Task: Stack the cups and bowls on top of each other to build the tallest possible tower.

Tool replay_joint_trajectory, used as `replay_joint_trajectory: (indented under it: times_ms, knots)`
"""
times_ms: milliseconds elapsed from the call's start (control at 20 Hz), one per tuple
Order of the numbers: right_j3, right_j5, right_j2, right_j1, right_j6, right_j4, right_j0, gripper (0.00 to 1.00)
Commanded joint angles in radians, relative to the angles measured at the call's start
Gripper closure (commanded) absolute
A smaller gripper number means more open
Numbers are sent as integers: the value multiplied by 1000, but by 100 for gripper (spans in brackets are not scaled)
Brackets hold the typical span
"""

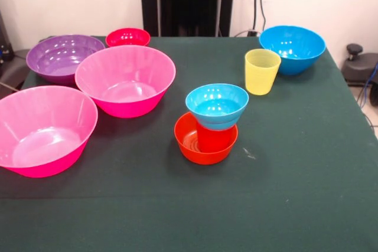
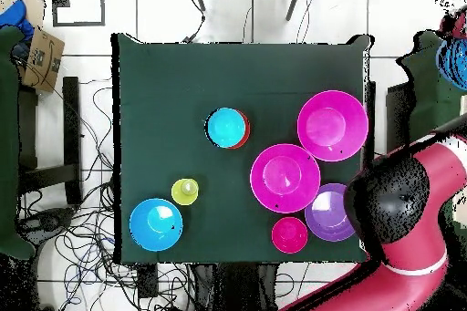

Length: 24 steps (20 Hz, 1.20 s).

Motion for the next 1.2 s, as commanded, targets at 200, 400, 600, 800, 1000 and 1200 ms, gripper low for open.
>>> replay_joint_trajectory:
  times_ms: [200, 400, 600, 800, 1000, 1200]
  knots:
    - [174, -45, 373, 110, -342, -413, 116, 100]
    - [433, 3, 600, 203, -388, -596, 290, 100]
    - [538, -4, 749, 225, -392, -709, 403, 100]
    - [607, -19, 874, 218, -357, -820, 504, 100]
    - [674, -41, 989, 212, -303, -910, 596, 100]
    - [762, -40, 1093, 184, -299, -1023, 678, 100]
